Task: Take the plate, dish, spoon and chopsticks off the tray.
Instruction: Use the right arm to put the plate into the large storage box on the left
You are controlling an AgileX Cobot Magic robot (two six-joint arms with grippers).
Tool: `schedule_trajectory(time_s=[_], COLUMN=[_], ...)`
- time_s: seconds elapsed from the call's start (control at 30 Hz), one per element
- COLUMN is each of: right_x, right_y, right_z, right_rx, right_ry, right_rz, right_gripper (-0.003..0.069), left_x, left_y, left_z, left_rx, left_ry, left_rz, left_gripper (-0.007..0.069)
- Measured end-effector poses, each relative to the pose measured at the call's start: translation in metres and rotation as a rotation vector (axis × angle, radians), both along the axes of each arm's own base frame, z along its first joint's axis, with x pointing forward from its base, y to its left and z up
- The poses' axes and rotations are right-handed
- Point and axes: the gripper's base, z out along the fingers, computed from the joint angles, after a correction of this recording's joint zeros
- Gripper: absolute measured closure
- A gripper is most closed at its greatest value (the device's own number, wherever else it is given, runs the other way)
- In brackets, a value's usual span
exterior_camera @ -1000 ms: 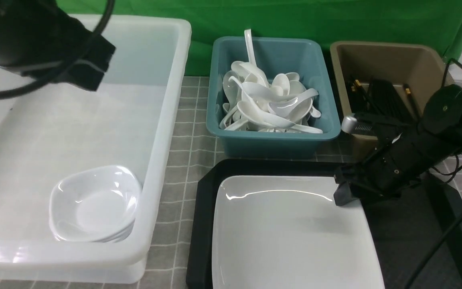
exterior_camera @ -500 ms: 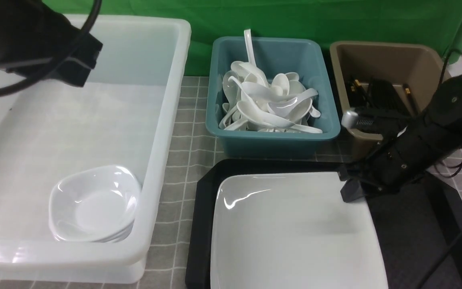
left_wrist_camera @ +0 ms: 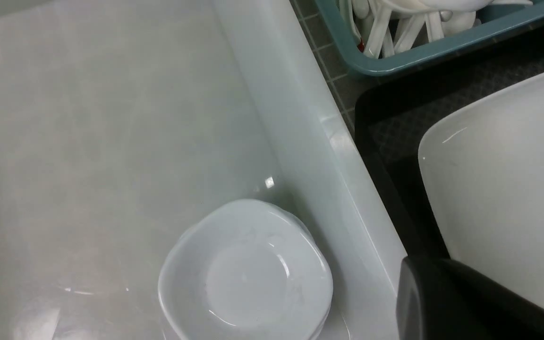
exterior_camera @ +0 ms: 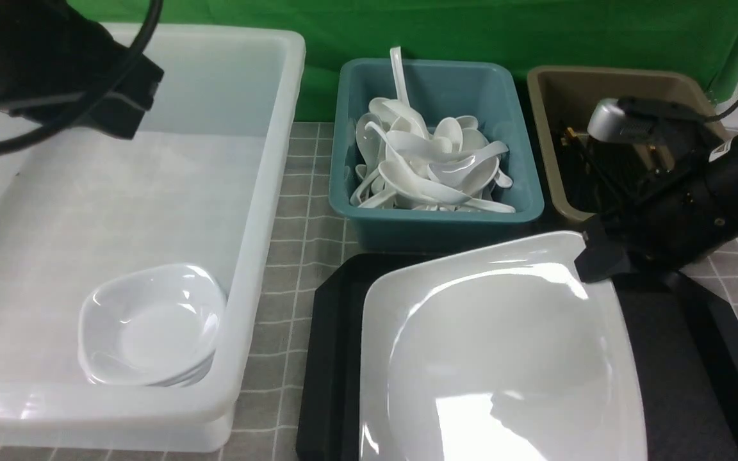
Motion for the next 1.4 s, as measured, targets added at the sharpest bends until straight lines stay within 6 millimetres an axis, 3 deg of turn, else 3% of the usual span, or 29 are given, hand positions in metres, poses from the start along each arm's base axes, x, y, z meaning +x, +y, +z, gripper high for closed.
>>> schedule_trajectory(time_s=[0.53, 0.7, 1.03, 1.2, 1.4], right_x=[-0.051, -0.056, -0.059, -0.046, -0.002], right_y=[-0.012, -0.012, -0.008, 0.001, 0.038], right_z=[0.075, 0.1, 0.144, 0.163, 0.169], right_rx=[0.0, 0.02, 0.108, 0.238, 0.505], right_ry=[-0.222, -0.267, -0.377, -0.443, -0.432], right_rz=[0.028, 0.022, 0.016, 0.001, 0.049], right_gripper=[0.0604, 0.0604, 0.0604, 0.0604, 0.0604], left_x=[0.0, 0.001, 0.011, 0.014, 0.015], left_y=[0.001, 0.004, 0.043, 0.071, 0.083], left_z=[0.0, 0.0, 0.0, 0.0, 0.002], left_rx=[0.01, 0.044, 0.059, 0.008, -0.047], left_ry=[-0.003, -0.014, -0.014, -0.006, -0.016], left_rz=[-0.004, 0.014, 0.202, 0.323, 0.357], left_gripper=[0.0613, 0.0613, 0.0613, 0.0613, 0.0613])
